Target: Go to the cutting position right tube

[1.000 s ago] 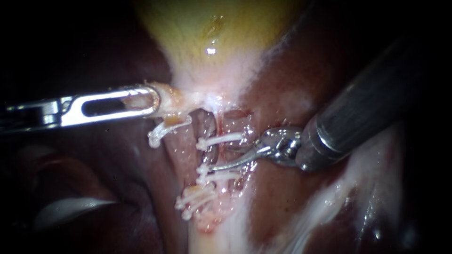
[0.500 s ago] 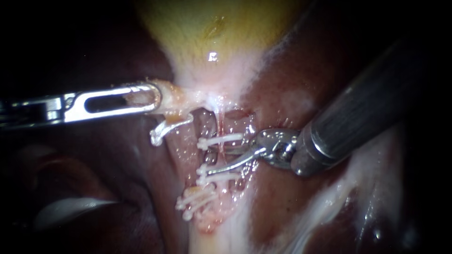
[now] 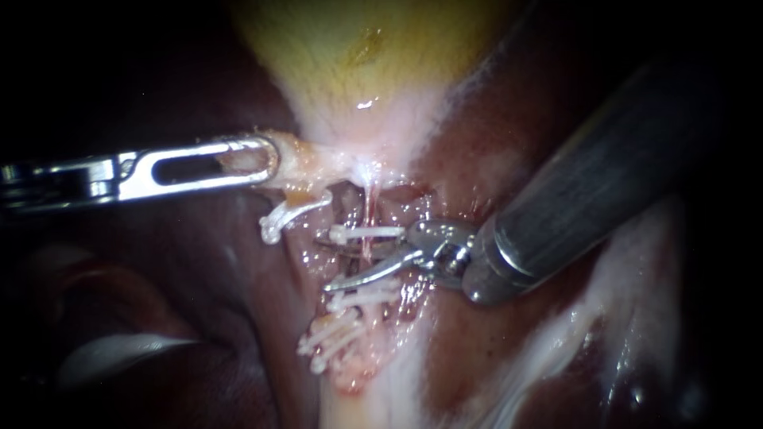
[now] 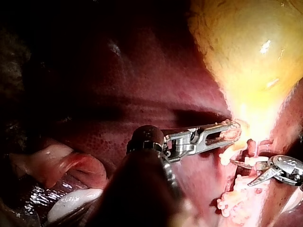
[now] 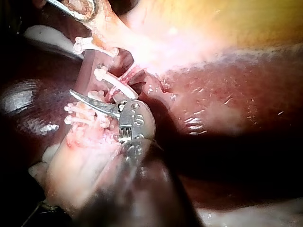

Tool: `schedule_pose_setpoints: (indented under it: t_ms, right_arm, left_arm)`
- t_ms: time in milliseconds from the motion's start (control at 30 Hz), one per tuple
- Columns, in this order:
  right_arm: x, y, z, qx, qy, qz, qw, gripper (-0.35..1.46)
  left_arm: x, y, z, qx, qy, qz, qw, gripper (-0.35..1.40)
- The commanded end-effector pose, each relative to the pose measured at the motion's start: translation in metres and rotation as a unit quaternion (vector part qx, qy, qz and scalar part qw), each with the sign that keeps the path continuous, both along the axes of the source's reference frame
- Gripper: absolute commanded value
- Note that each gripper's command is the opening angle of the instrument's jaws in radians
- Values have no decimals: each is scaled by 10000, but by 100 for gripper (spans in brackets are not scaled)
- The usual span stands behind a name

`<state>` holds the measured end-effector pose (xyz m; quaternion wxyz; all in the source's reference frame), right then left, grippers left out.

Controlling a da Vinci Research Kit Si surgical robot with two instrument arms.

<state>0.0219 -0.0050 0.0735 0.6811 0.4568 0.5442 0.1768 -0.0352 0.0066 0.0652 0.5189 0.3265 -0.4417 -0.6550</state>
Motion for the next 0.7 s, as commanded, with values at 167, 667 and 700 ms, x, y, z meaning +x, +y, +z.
schedule_pose_setpoints:
  t_ms: [167, 667, 700]
  right_arm:
    - [1, 1, 0, 3, -3, 36, 10000, 129]
    - [0, 0, 1, 7, 9, 43, 10000, 128]
    - [1, 0, 1, 7, 9, 43, 10000, 128]
  left_arm:
    - [0, 1, 3, -3, 6, -4, 10000, -35]
    - [1, 1, 6, -7, 6, -2, 10000, -35]
    - [1, 1, 5, -7, 6, -2, 10000, -35]
